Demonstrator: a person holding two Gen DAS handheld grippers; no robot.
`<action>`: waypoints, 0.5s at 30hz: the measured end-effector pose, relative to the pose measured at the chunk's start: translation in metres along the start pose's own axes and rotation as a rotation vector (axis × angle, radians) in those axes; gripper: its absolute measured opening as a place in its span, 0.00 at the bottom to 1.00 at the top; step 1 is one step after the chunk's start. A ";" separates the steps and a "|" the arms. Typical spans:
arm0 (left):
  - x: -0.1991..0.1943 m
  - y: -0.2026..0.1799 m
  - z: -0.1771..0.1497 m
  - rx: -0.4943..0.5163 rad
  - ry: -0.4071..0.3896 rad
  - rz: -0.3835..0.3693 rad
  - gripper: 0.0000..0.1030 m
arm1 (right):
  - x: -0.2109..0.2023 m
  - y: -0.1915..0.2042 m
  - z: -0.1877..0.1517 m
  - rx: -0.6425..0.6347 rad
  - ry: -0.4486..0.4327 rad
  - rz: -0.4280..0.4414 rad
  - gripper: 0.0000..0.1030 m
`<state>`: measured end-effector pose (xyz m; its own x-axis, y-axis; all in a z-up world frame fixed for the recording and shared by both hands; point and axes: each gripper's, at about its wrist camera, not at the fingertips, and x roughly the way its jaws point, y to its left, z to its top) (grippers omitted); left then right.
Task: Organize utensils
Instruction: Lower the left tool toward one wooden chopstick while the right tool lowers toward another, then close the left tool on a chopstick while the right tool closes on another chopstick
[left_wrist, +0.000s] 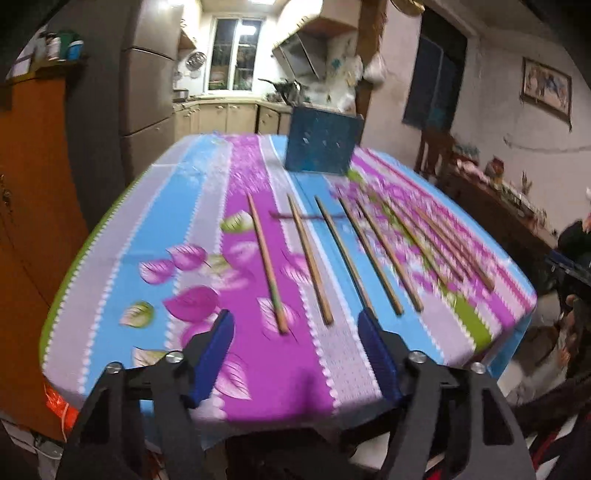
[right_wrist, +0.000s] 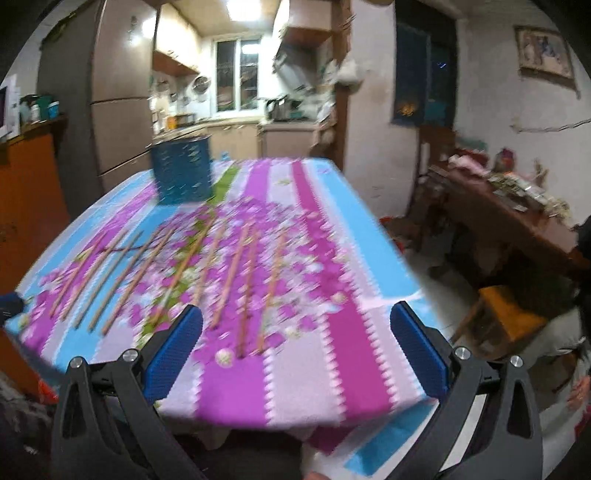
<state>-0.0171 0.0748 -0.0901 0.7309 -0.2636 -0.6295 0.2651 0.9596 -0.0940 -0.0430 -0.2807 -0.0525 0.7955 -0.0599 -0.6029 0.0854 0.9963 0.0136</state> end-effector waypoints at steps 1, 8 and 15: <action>0.004 -0.005 -0.002 0.026 0.008 0.004 0.56 | 0.004 0.004 -0.004 -0.014 0.011 0.006 0.94; 0.031 -0.015 -0.014 0.072 0.037 0.075 0.50 | 0.018 0.014 -0.027 -0.044 0.046 -0.001 0.56; 0.043 -0.010 -0.012 0.078 0.031 0.113 0.47 | 0.033 0.026 -0.033 -0.081 0.054 0.049 0.26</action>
<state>0.0035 0.0550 -0.1255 0.7390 -0.1503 -0.6567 0.2315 0.9721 0.0380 -0.0345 -0.2551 -0.0978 0.7637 -0.0093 -0.6455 -0.0033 0.9998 -0.0184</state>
